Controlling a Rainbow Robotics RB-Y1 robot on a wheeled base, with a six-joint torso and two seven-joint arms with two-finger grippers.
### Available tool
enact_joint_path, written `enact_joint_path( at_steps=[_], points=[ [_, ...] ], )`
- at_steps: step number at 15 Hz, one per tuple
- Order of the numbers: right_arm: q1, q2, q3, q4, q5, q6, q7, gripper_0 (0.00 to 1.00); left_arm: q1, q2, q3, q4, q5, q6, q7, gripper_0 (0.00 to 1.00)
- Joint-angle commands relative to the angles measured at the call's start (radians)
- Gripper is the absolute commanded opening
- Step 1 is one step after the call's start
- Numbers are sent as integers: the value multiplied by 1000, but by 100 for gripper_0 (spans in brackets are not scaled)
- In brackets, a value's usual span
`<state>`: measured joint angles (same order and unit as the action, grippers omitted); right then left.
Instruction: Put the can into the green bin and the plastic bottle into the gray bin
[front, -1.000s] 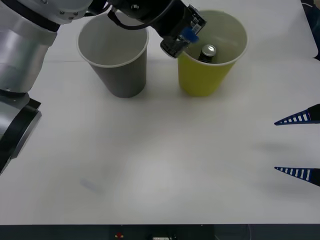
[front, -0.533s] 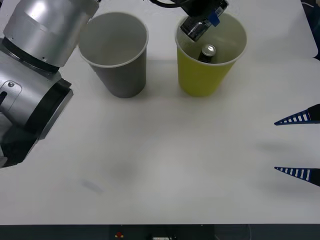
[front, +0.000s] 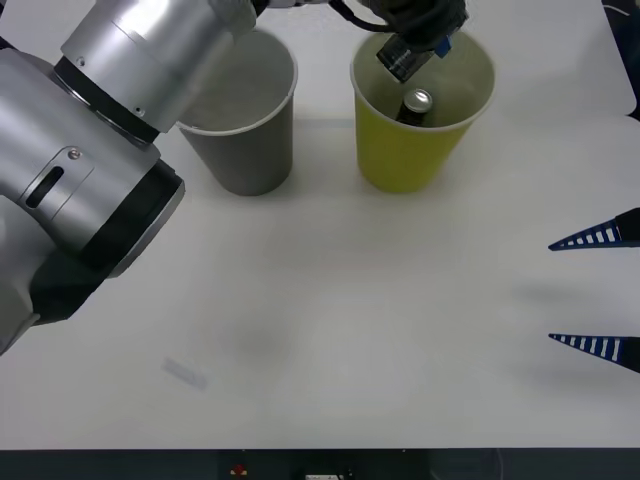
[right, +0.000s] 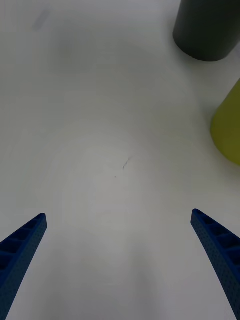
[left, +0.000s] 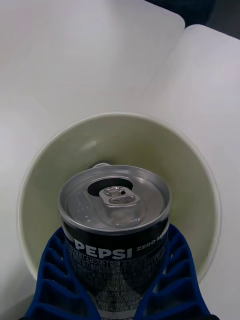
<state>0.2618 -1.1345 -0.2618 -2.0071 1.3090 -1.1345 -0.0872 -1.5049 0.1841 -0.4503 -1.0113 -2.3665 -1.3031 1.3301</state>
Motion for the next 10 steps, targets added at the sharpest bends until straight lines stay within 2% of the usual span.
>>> enact_joint_path(
  at_steps=[1, 2, 3, 4, 7, 10],
  points=[
    [0, 0, 0, 0, 0, 0, 0, 100, 0, 0, -4, 3, -2, 1, 0, 0],
    [0, 0, 0, 0, 0, 0, 0, 100, 0, 0, -4, 3, -2, 1, 0, 61],
    [0, 0, 0, 0, 0, 0, 0, 100, 0, 2, -2, 3, -2, -1, -2, 88],
    [0, 0, 0, 0, 0, 0, 0, 100, 0, 2, -4, 3, -2, -2, -11, 100],
    [0, 0, 0, 0, 0, 0, 0, 100, 2, 2, 12, 3, 39, -2, -22, 100],
    [0, 0, 0, 0, 0, 0, 0, 100, 74, 52, 79, -85, 115, -5, -157, 100]
  ],
)
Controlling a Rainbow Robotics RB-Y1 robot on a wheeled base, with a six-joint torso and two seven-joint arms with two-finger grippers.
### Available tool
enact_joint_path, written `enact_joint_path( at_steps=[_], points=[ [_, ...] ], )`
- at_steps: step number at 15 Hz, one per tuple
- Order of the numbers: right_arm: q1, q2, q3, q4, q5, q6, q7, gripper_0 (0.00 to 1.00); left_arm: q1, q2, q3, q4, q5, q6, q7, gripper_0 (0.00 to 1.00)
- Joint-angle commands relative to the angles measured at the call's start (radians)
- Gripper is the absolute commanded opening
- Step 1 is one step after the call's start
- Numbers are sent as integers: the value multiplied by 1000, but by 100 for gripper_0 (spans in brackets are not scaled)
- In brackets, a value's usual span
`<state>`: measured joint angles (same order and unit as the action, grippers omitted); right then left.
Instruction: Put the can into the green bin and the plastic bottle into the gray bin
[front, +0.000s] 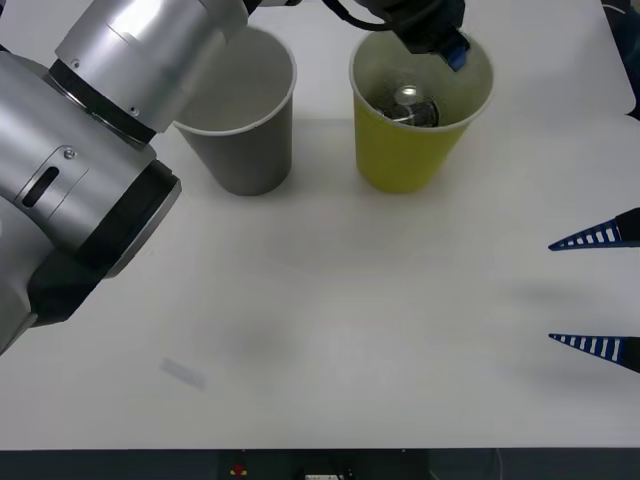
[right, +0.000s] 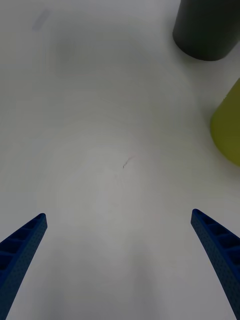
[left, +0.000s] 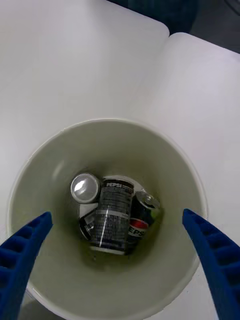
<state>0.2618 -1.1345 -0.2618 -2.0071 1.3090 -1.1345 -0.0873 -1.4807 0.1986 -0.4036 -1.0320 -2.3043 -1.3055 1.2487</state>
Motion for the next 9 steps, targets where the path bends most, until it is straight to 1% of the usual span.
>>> enact_joint_path(
  at_steps=[1, 2, 4, 6, 9],
  points=[
    [0, 0, 0, 0, 0, 0, 0, 100, 89, 73, 43, -118, 111, -5, -103, 100],
    [0, 0, 0, 0, 0, 0, 0, 100, 135, 113, 51, -184, 155, -6, -135, 100],
    [0, 0, 0, 0, 0, 0, 0, 100, 234, 194, 74, -338, 220, -28, -150, 100],
    [0, 0, 0, 0, 0, 0, 0, 100, 355, 278, 95, -531, 267, -28, -164, 100],
    [0, 0, 0, 0, 0, 0, 0, 100, 525, 370, 161, -750, 330, -28, -206, 100]
  ],
)
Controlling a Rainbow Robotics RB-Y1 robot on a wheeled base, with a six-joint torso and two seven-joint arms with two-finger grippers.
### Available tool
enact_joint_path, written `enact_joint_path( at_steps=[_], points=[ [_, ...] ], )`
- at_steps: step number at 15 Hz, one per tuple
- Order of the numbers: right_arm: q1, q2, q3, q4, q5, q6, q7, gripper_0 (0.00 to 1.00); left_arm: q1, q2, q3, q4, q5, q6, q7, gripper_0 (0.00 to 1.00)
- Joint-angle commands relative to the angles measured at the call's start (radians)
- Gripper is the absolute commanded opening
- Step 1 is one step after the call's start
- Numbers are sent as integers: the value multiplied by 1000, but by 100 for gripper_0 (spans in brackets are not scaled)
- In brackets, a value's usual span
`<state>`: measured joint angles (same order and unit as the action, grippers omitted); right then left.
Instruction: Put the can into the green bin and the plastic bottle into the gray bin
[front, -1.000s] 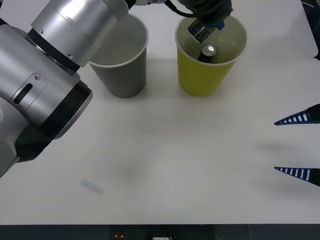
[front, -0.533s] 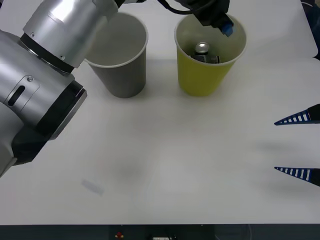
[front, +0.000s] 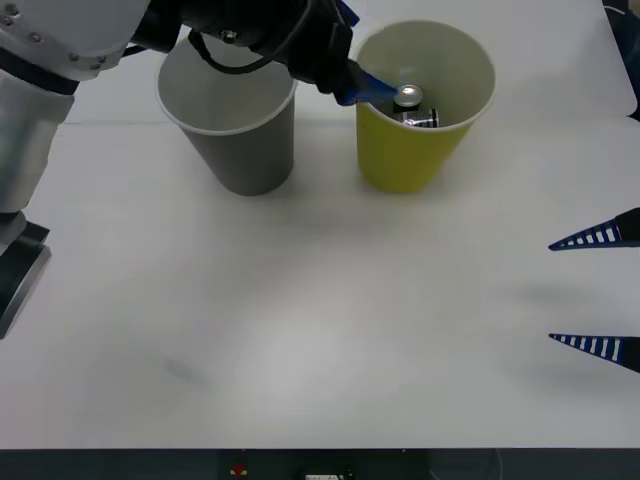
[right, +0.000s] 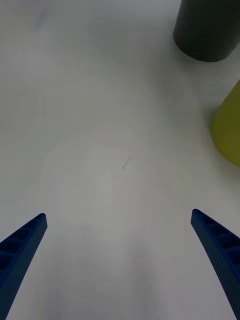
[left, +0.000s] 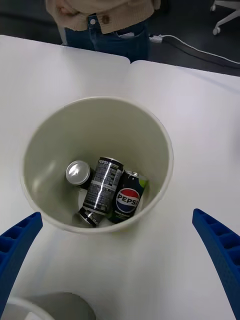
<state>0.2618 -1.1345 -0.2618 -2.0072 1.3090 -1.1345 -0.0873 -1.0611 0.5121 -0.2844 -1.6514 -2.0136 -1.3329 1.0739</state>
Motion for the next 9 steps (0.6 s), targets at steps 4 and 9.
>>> enact_joint_path(
  at_steps=[4, 9],
  points=[
    [0, 0, 0, 0, 0, 0, 0, 100, 288, 151, 134, -266, 179, 1, -186, 100],
    [0, 0, 0, 0, 0, 0, 0, 100, 461, 278, 231, -334, 340, 1, -393, 100]
  ],
)
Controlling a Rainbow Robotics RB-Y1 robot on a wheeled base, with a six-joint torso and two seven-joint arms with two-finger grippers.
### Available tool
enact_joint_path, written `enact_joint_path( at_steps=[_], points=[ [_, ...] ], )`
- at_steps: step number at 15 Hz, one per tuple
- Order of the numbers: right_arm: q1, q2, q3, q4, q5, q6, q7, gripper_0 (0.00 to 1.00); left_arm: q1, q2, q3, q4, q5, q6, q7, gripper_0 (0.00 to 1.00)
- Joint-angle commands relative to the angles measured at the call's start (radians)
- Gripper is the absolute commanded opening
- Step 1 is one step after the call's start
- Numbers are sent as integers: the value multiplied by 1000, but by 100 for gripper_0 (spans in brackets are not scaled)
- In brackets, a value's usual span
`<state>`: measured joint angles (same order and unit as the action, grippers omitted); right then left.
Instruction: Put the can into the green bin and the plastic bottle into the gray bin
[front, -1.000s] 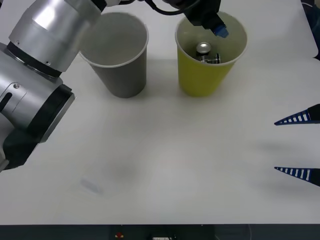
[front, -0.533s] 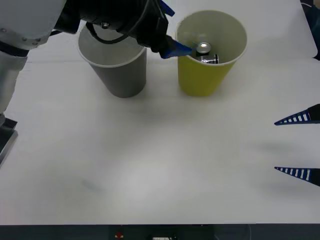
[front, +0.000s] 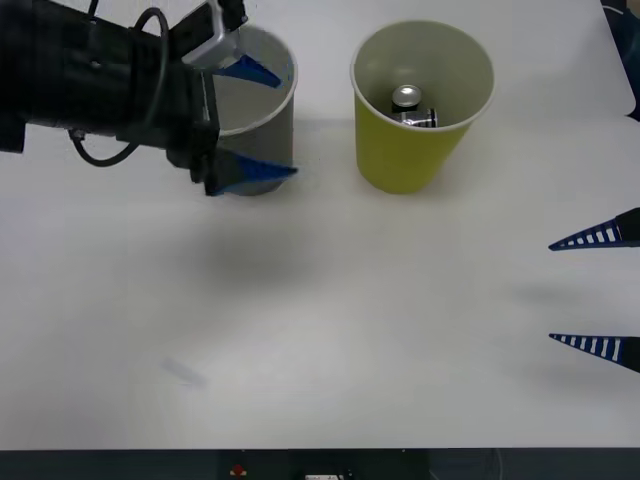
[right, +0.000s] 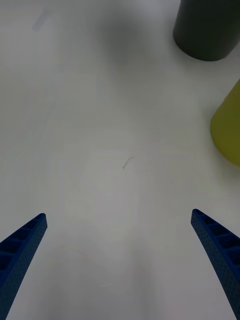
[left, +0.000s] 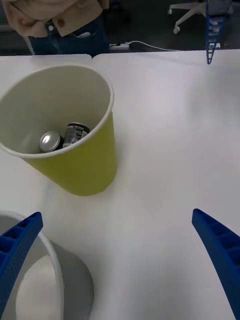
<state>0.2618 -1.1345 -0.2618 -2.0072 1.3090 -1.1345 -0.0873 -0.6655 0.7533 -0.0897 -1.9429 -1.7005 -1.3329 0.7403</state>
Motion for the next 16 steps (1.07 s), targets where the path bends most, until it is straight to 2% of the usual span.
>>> enact_joint_path(
  at_steps=[1, 6, 8, 12, 16],
  points=[
    [0, 0, 0, 0, 0, 0, 0, 100, 93, 50, 53, -62, 38, 0, -68, 100],
    [0, 0, 0, 0, 0, 0, 0, 100, 294, 149, 156, -176, 122, 0, -105, 100],
    [0, 0, 0, 0, 0, 0, 0, 100, 366, 176, 196, -199, 153, 0, -159, 100],
    [0, 0, 0, 0, 0, 0, 0, 100, 480, 241, 251, -176, 240, 1, -283, 100],
    [0, 0, 0, 0, 0, 0, 0, 100, 544, 317, 258, -61, 384, 3, -427, 100]
  ],
)
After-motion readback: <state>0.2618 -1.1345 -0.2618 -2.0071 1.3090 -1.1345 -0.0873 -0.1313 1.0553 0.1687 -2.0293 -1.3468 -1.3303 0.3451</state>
